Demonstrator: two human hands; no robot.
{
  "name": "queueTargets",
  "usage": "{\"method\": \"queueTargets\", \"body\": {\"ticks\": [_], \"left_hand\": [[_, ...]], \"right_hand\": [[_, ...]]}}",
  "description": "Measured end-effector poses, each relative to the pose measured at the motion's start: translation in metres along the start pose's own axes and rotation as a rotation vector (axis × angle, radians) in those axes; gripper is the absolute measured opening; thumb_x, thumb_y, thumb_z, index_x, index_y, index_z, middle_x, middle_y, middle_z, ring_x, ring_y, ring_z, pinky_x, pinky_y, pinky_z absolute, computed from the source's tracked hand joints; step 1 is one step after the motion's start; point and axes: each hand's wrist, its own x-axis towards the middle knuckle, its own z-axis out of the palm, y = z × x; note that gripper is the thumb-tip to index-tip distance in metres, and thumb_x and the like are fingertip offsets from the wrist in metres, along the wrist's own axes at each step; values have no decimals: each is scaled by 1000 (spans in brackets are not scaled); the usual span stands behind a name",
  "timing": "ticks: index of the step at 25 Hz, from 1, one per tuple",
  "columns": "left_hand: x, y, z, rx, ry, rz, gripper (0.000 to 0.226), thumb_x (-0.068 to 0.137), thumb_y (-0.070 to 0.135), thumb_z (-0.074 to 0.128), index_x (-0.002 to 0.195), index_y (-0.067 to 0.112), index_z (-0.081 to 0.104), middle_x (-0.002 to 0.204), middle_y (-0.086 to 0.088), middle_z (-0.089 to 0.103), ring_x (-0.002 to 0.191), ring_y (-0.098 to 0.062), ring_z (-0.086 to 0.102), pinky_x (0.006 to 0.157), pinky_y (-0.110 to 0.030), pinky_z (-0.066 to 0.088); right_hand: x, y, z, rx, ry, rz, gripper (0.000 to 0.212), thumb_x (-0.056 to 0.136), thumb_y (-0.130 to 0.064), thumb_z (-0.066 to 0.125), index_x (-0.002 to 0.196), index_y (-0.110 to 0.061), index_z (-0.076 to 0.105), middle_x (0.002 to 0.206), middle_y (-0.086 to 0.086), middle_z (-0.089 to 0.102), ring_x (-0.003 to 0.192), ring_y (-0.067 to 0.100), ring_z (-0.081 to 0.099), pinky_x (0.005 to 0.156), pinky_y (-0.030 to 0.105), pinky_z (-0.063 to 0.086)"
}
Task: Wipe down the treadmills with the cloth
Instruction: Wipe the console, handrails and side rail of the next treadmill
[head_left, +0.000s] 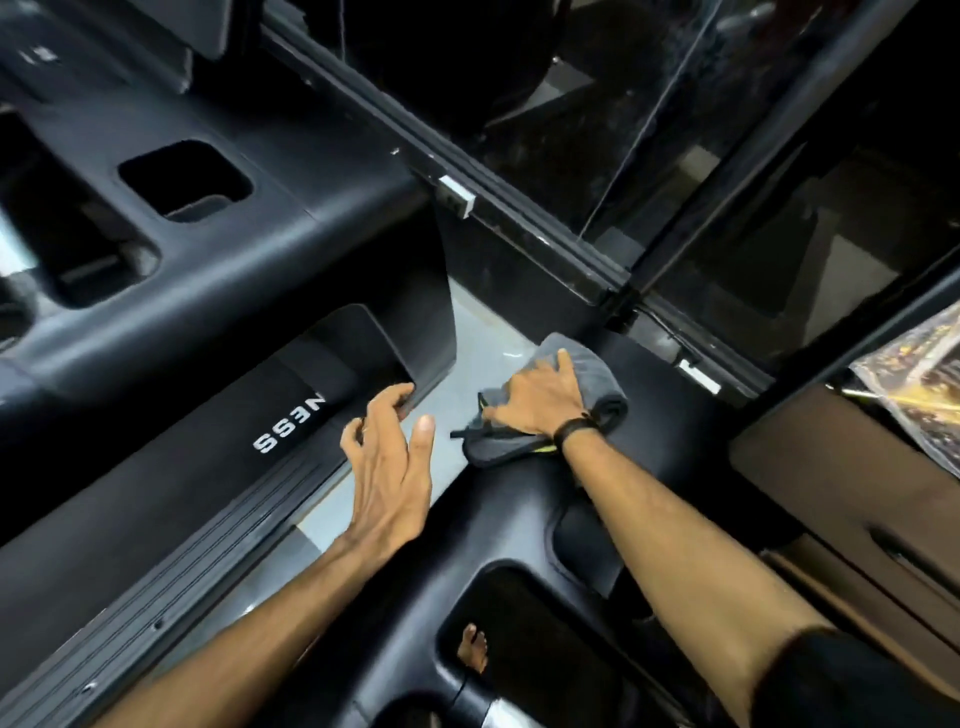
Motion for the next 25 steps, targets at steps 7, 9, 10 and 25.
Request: {"method": "queueTargets", "body": {"ticks": [7, 9, 10, 25], "left_hand": [[-6, -31, -46, -10, 8, -176, 51, 93, 58, 21, 129, 29, 43, 115, 13, 59, 108, 11, 49, 110, -35, 20], [-7, -43, -56, 27, -9, -187, 38, 94, 54, 31, 120, 31, 48, 109, 12, 63, 102, 9, 53, 105, -33, 27], [-8, -45, -59, 45, -24, -176, 30, 95, 50, 37, 113, 31, 52, 103, 13, 65, 99, 5, 56, 102, -37, 34], [-13, -61, -78, 4, -73, -256, 18, 96, 28, 63, 78, 25, 65, 42, 10, 40, 44, -10, 34, 54, -28, 36]], "right_hand": [[-145, -51, 51, 230, 260, -675, 56, 85, -73, 49, 115, -32, 72, 125, -11, 69, 127, 16, 56, 115, 43, 29], [-115, -13, 45, 174, 361, -526, 73, 85, -81, 35, 126, -30, 69, 137, -11, 62, 138, 17, 47, 120, 41, 15], [-92, -3, 31, 146, 298, -417, 82, 82, -85, 27, 125, -29, 69, 137, -9, 62, 139, 19, 47, 119, 39, 14], [-93, -32, 27, 64, 246, -448, 73, 79, -74, 34, 118, -27, 73, 125, -5, 70, 127, 20, 58, 112, 37, 19]]}}
